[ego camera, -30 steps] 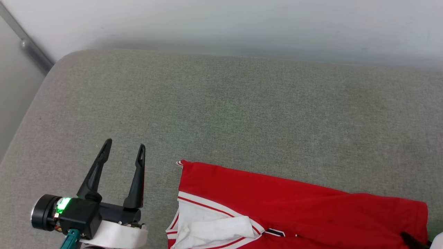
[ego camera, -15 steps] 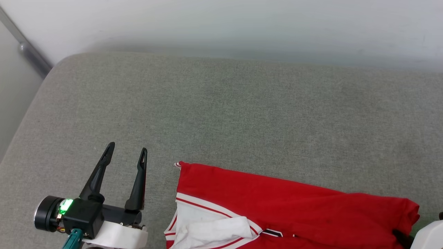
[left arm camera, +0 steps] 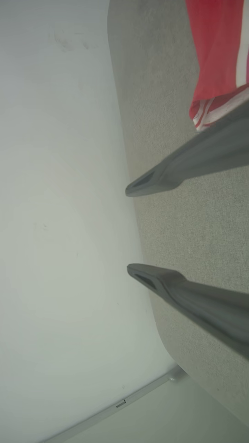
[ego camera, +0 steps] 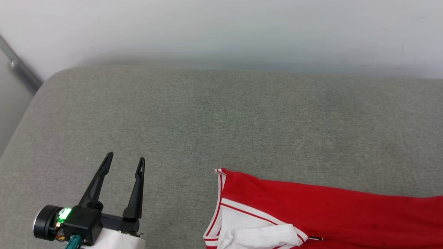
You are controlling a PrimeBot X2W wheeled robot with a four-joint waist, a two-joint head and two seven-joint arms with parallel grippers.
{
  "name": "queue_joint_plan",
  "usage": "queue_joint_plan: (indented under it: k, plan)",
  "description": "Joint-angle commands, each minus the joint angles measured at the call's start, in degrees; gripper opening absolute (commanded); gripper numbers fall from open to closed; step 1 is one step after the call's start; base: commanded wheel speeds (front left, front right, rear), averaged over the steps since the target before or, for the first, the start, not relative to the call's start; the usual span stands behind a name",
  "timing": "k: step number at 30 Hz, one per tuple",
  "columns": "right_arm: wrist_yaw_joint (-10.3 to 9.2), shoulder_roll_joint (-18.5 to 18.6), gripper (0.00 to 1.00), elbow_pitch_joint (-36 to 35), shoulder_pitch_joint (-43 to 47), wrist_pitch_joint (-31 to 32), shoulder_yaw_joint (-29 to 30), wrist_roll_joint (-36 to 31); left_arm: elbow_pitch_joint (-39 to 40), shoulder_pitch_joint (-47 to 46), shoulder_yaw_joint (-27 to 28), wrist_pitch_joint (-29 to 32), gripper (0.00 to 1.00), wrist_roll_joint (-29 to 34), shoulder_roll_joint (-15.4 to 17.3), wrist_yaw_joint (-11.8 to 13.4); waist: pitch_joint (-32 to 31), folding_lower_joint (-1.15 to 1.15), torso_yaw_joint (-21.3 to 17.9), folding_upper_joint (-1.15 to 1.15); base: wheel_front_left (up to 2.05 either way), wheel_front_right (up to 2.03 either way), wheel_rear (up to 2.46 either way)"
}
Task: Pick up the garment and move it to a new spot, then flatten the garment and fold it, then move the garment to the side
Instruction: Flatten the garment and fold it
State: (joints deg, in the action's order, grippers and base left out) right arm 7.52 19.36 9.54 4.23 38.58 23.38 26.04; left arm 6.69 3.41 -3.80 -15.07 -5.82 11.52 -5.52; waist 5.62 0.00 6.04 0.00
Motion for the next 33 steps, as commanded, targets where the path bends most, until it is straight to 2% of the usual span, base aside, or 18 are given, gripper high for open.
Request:
queue_joint_plan:
  k: [1, 5, 13, 18, 23, 28, 33]
  plan:
    - [-0.06, 0.3, 0.00, 0.1, -0.8, -0.3, 0.1, -0.4, 0.0, 0.7, 0.1, -0.1, 1.00, 0.1, -0.3, 0.0, -0.1, 0.00, -0.2, 0.00, 0.00, 0.00, 0.00]
    - [-0.05, -0.9, 0.00, -0.8, -1.1, 0.3, -1.1, 0.7, -0.2, 0.9, 0.3, -0.1, 1.00, 0.6, -0.7, -0.5, -0.7, 0.00, -0.8, 0.00, 0.00, 0.00, 0.00]
    - [-0.04, -3.7, 0.00, -9.4, 2.0, 2.8, -7.6, 1.4, -0.4, 1.0, 0.9, -0.1, 1.00, 0.9, -1.4, -1.0, -1.4, 0.00, -1.3, 0.00, 0.00, 0.00, 0.00]
    - [-0.04, -6.8, 0.00, -16.2, 3.8, 5.3, -12.5, 2.1, -0.5, 1.1, 1.0, -0.1, 1.00, 0.9, -1.8, -1.3, -1.5, 0.00, -1.0, 0.00, 0.00, 0.00, 0.00]
    - [-0.04, -11.9, 0.00, -22.7, 4.6, 8.3, -19.6, 4.1, -0.6, 1.2, 1.0, -0.1, 1.00, 0.9, -2.1, -1.5, -1.5, 0.00, -0.3, 0.00, 0.00, 0.00, 0.00]
    - [-0.03, -15.8, 0.00, -24.9, 4.1, 9.9, -24.8, 7.7, -0.9, 0.3, 0.6, -0.1, 1.00, 0.9, -2.3, -1.7, -1.4, 0.00, 1.1, 0.00, 0.00, 0.00, 0.00]
    - [-0.03, -16.5, 0.00, -24.2, 2.2, 8.9, -29.5, 11.5, -1.1, -0.1, 0.2, -0.1, 1.00, 0.8, -2.5, -1.8, -1.0, 0.00, 2.4, 0.00, 0.00, 0.00, 0.00]
